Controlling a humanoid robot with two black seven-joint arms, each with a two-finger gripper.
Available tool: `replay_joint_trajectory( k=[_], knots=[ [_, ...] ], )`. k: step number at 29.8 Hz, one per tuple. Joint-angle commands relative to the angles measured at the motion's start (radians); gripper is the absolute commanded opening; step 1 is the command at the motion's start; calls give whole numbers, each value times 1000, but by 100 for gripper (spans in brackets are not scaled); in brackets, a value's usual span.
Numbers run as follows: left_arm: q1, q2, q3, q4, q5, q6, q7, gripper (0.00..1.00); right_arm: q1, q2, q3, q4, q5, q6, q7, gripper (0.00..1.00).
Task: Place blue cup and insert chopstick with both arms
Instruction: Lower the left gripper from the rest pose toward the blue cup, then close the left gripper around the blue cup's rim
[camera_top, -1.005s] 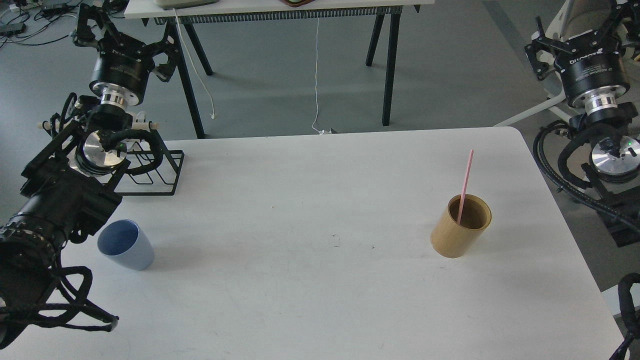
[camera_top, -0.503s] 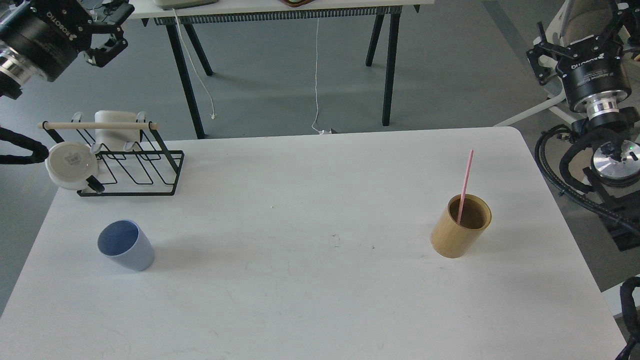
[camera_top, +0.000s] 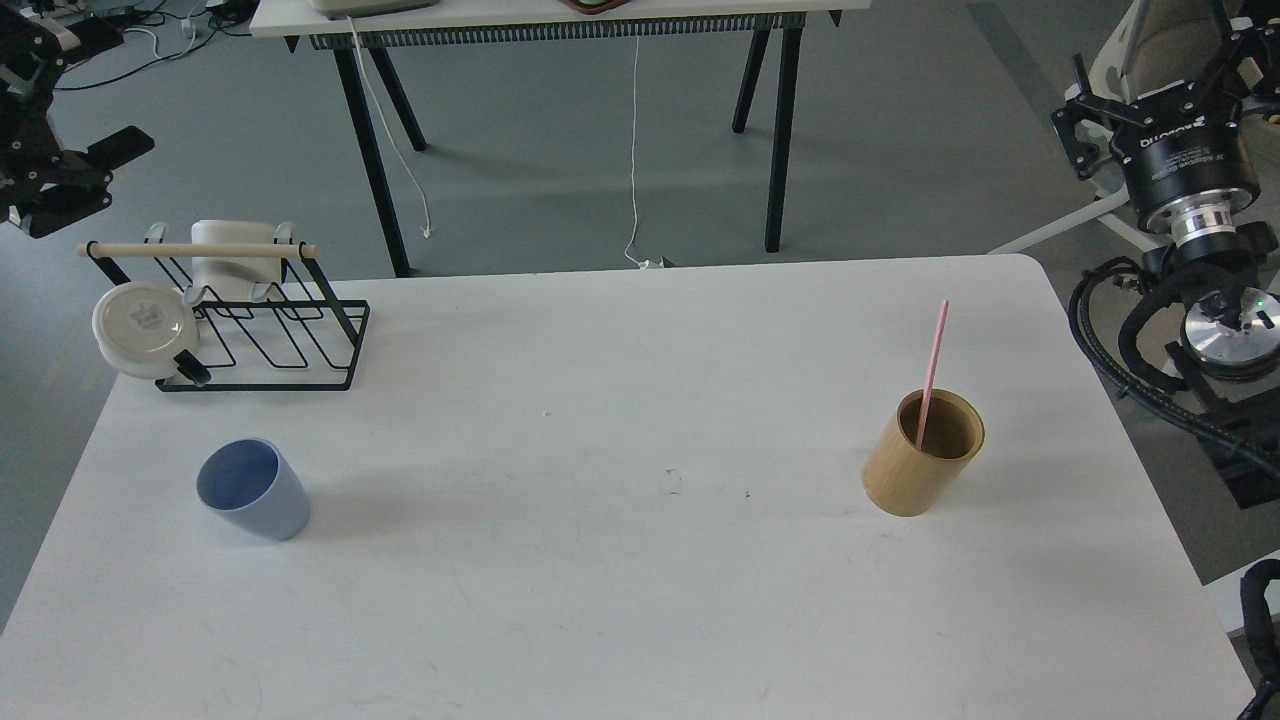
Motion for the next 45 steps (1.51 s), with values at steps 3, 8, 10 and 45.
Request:
replay_joint_trajectory(
  k=[3, 8, 10, 45],
  knots=[
    [16, 34, 45, -21, 198, 0, -36, 95, 0, -1, 2, 0, 0, 0, 1, 99],
    [50, 80, 68, -127, 558, 0, -152, 89, -2, -4, 0, 0, 0, 0, 2, 99],
    [67, 109, 113, -187, 733, 13, -199, 88, -8, -4, 0, 1, 0, 0, 2, 99],
    [90, -133, 433, 166, 1308, 518, -199, 68, -13, -4, -3, 1, 0, 0, 5, 99]
  ],
)
